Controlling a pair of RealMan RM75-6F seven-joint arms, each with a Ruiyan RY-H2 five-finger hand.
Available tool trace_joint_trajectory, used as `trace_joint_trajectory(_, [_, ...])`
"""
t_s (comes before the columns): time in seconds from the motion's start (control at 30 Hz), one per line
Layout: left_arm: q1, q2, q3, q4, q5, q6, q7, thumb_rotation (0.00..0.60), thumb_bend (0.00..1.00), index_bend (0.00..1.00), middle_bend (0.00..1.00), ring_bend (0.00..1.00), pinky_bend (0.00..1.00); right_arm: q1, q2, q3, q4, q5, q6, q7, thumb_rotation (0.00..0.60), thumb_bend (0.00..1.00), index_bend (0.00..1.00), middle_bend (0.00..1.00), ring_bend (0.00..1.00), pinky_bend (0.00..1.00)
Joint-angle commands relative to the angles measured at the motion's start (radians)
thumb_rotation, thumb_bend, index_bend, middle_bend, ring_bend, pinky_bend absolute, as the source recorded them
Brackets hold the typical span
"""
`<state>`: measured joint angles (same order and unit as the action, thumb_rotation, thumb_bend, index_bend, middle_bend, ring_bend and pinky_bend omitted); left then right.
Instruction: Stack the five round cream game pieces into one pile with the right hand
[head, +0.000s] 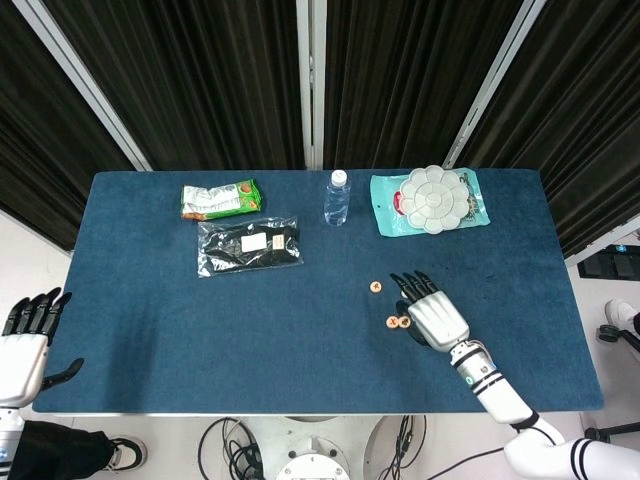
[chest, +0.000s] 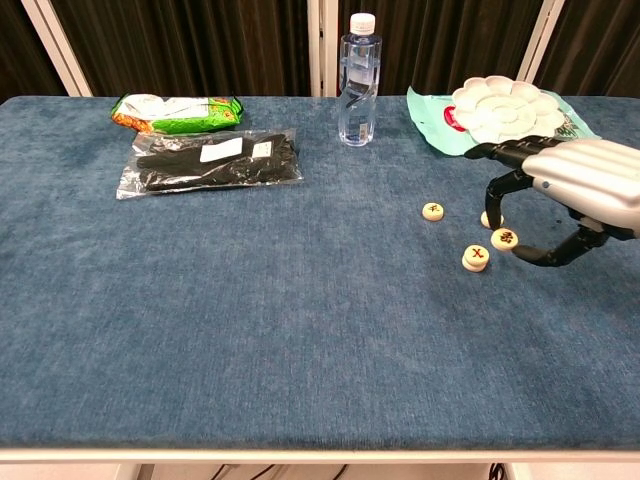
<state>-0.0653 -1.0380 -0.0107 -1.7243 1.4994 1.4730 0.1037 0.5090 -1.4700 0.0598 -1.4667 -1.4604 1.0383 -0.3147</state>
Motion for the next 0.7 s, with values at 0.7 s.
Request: trace_joint_trajectory(0.7, [0.001,0.001,-0.001,-0.002,-0.006,0.001,0.002,0.600,0.19,0.04,0.00,0.00,0.00,0.031,-0.053,-0.002,0.046,0.041,-0.031,0.002,0.600,0.28,0.55,0.01,0.00,0.00])
